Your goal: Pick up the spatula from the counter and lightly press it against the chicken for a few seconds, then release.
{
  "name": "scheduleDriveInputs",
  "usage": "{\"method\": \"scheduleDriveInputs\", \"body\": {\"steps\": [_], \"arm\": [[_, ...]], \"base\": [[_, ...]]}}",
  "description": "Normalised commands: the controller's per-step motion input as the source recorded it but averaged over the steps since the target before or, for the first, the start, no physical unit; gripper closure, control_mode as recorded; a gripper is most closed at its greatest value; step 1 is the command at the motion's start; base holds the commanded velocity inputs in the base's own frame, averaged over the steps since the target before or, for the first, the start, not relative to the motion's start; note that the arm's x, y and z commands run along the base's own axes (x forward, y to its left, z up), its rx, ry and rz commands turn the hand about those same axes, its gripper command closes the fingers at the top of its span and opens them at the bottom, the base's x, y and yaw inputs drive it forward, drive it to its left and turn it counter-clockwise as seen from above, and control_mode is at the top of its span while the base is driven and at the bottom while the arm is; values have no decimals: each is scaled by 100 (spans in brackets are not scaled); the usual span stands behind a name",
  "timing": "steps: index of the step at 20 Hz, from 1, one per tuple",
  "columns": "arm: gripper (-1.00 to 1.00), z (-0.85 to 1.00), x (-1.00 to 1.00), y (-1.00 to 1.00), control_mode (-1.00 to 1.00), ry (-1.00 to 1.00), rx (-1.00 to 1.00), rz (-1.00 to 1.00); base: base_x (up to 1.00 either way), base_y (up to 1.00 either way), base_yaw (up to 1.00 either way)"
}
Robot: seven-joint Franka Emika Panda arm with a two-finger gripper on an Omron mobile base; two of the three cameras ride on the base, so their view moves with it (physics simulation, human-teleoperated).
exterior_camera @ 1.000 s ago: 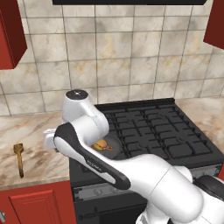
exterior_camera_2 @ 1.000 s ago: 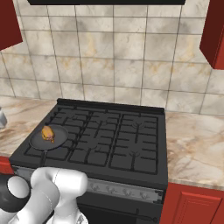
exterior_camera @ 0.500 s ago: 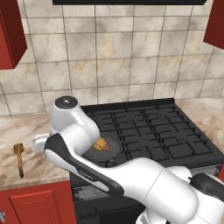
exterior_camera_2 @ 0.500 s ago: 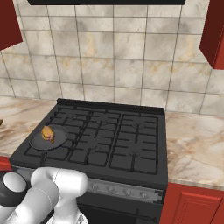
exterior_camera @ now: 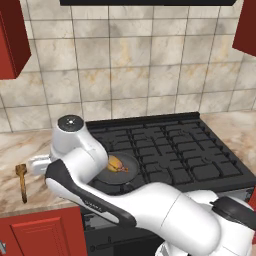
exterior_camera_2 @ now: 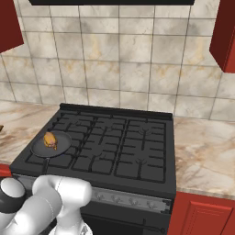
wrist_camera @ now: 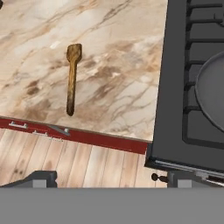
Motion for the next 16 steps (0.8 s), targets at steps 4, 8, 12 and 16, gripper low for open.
{"method": "scheduleDriveInputs", "body": {"steps": [4,8,12,16], "arm": [[-100,-13,9,34,-100,0,3,0],[-100,-18,5,31,-100,0,1,0],[-100,-15,11,22,-100,0,0,0],[-100,-8,17,18,-100,0,0,0]], "base": [[0,0,0],[0,0,0],[0,0,0],[0,0,0]]}}
